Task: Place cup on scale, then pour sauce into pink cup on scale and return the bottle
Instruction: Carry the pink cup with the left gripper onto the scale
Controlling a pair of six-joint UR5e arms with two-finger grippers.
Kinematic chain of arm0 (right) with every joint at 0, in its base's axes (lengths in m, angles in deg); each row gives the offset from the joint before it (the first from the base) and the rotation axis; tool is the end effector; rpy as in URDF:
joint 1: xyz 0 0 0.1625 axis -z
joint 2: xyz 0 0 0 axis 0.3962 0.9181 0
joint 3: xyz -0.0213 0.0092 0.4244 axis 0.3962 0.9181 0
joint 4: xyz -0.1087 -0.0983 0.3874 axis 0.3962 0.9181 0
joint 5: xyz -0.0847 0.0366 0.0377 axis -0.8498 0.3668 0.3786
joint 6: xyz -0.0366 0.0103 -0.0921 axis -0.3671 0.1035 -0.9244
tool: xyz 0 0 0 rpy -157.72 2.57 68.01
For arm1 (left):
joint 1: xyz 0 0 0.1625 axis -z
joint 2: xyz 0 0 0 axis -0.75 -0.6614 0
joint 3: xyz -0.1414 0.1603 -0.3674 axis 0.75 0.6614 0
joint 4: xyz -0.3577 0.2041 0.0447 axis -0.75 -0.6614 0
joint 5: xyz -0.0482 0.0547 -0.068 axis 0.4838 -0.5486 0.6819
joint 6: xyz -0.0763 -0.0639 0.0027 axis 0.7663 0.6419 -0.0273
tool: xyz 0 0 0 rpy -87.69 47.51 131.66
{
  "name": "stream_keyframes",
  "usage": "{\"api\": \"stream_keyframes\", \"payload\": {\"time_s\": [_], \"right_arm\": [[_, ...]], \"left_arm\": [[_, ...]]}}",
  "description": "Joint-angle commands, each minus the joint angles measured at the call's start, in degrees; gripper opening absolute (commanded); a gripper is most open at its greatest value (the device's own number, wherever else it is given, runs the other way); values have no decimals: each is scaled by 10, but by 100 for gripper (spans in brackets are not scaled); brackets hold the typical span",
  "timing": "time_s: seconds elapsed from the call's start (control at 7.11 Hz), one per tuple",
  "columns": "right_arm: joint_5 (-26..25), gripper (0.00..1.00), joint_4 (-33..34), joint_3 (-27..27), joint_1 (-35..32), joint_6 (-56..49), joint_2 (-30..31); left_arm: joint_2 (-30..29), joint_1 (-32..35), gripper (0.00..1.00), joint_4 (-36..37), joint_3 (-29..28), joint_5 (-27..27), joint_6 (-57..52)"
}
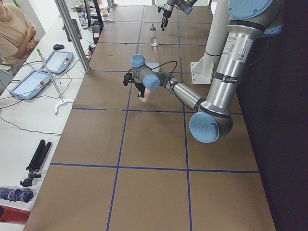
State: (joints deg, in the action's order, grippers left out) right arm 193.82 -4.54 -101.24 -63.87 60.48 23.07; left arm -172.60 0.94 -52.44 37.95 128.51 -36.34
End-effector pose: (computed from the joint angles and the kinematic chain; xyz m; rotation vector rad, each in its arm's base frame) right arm -0.2200 -0.3257 0.5422 0.3870 -1.0072 0.0147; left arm 0.3365 -0.5088 0.3151 0.0493 0.9050 0.0807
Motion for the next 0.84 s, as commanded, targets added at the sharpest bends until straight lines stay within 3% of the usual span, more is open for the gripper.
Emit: {"api": "stream_keyframes", "payload": {"time_s": [0.0, 0.56, 0.7], "right_arm": [[-3, 100, 0, 0, 0, 0, -1], [-10, 100, 0, 1, 1, 0, -2], [-10, 100, 0, 1, 1, 0, -2]], "left_arm": [[-62, -45, 0, 20, 6, -15, 92], [-173, -97, 0, 57, -41, -81, 161], [-177, -111, 0, 61, -43, -89, 172]]}}
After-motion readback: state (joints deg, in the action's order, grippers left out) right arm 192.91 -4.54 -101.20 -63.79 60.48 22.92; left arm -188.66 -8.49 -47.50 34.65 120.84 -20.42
